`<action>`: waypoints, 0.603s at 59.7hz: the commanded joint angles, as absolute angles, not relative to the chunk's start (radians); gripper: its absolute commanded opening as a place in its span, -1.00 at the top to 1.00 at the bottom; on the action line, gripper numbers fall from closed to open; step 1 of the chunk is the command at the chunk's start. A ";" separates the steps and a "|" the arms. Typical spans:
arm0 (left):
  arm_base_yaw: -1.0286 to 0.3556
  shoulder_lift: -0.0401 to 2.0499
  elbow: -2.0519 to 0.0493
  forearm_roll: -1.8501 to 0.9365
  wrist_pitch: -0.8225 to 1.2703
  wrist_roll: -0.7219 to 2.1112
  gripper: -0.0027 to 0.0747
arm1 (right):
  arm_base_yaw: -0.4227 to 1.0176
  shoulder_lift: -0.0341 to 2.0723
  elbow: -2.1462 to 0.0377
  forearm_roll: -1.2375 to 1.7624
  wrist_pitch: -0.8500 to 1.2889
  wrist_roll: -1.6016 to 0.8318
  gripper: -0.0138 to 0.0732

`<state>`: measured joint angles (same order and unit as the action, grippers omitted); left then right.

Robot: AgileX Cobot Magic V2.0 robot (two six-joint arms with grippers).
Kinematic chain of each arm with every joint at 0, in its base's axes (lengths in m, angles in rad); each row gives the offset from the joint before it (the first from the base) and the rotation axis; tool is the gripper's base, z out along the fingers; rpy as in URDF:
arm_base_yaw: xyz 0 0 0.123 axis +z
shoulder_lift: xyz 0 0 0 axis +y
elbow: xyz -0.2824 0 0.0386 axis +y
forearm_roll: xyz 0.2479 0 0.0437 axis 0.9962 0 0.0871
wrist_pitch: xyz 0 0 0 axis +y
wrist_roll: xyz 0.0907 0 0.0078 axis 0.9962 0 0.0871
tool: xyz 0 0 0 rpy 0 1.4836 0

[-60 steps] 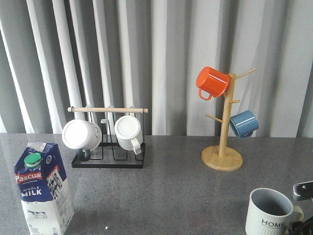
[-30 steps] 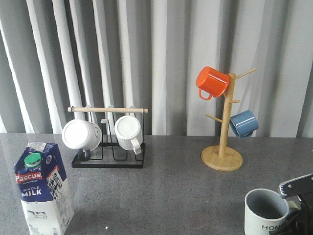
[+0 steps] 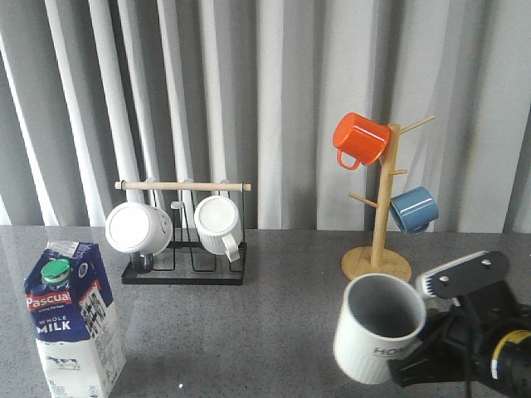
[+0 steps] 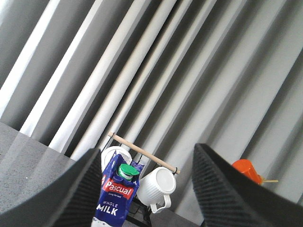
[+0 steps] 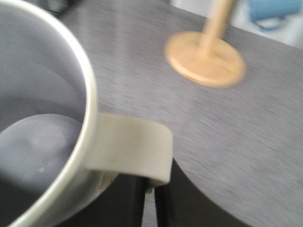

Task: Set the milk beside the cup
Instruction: 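Carry the HOME mug toward the table center and set it down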

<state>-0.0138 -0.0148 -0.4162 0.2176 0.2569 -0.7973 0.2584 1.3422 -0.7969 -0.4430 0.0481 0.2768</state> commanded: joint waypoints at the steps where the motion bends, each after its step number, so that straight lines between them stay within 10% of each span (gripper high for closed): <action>1: -0.010 -0.021 -0.444 0.222 0.202 -0.798 -0.15 | 0.336 1.358 -0.864 -0.434 0.009 0.280 0.70; 36: -0.010 -0.021 -0.444 0.222 0.203 -0.798 -0.15 | 0.395 1.574 -0.920 -0.353 0.103 0.273 0.44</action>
